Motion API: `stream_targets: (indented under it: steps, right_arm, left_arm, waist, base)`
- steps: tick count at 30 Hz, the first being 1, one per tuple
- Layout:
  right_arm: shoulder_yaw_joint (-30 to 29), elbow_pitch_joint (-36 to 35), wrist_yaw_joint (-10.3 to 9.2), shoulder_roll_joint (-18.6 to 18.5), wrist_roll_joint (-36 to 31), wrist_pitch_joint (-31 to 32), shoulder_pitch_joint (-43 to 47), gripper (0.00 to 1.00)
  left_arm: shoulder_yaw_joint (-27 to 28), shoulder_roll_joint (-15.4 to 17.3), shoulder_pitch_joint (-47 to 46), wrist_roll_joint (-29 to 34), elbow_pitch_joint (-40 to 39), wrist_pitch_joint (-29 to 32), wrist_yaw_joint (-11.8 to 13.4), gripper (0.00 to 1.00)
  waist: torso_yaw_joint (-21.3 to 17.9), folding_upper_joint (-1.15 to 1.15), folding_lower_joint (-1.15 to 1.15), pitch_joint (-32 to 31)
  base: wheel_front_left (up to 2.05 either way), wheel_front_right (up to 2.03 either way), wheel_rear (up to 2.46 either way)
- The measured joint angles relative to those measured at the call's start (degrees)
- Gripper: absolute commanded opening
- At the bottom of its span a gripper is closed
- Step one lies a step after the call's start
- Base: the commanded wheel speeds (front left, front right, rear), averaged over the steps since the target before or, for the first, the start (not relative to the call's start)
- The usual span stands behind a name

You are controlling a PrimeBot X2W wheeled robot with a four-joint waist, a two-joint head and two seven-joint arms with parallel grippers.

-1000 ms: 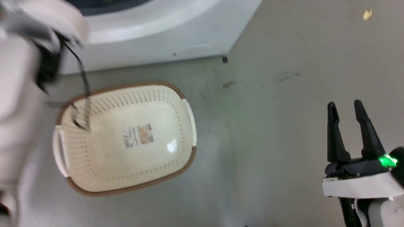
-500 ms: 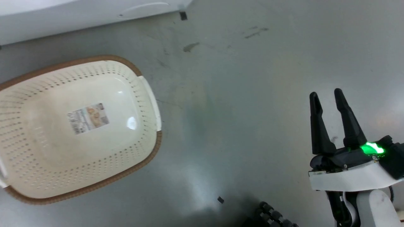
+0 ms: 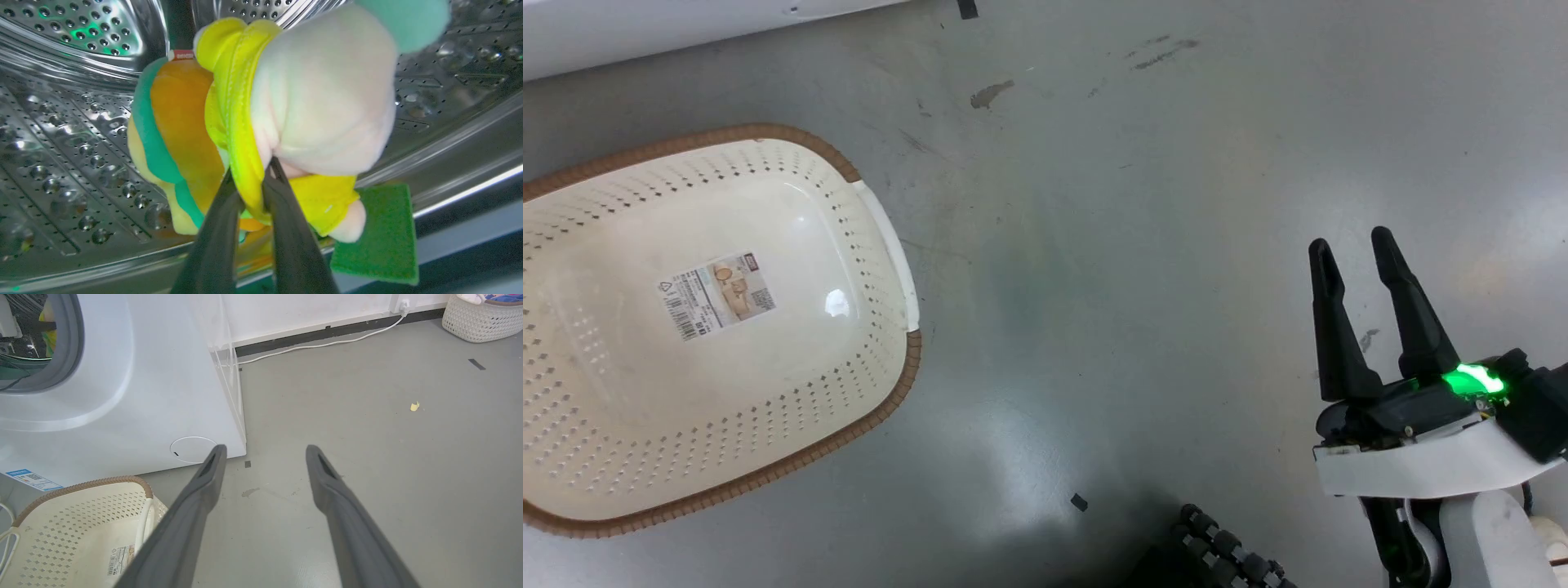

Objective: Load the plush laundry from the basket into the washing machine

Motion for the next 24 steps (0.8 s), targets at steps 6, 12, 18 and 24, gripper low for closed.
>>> stream_targets:
  steps: [6,12,18,24]
  right_arm:
    - [-1.27,0.12,0.01,0.01,-0.97,0.0,-0.6,1.0]
    - [-3.55,0.22,0.01,0.0,-3.54,0.0,-0.62,1.0]
    - [-5.59,0.23,0.01,0.01,-6.05,0.0,-0.46,1.0]
    - [-6.72,0.48,0.01,0.0,-10.44,0.0,1.71,1.0]
  left_arm:
    - [-0.14,-1.91,0.13,-0.7,2.76,-4.16,-0.4,1.0]
    - [0.38,-4.13,4.78,-2.65,5.0,-10.87,-0.43,1.0]
    - [1.21,-7.7,12.77,-5.19,5.53,-20.01,-0.93,1.0]
    - [1.62,-11.93,26.3,-7.39,3.02,-27.91,-0.99,1.0]
  waist:
    - [1.25,0.0,0.0,-1.96]
    - [2.95,0.0,-0.01,-6.2]
    - [4.96,0.0,-0.01,-11.42]
    - [8.78,0.0,-0.02,-21.06]
  base:
    - [0.0,0.0,0.0]
    - [0.0,0.0,0.0]
    - [0.0,0.0,0.0]
    - [0.0,0.0,0.0]
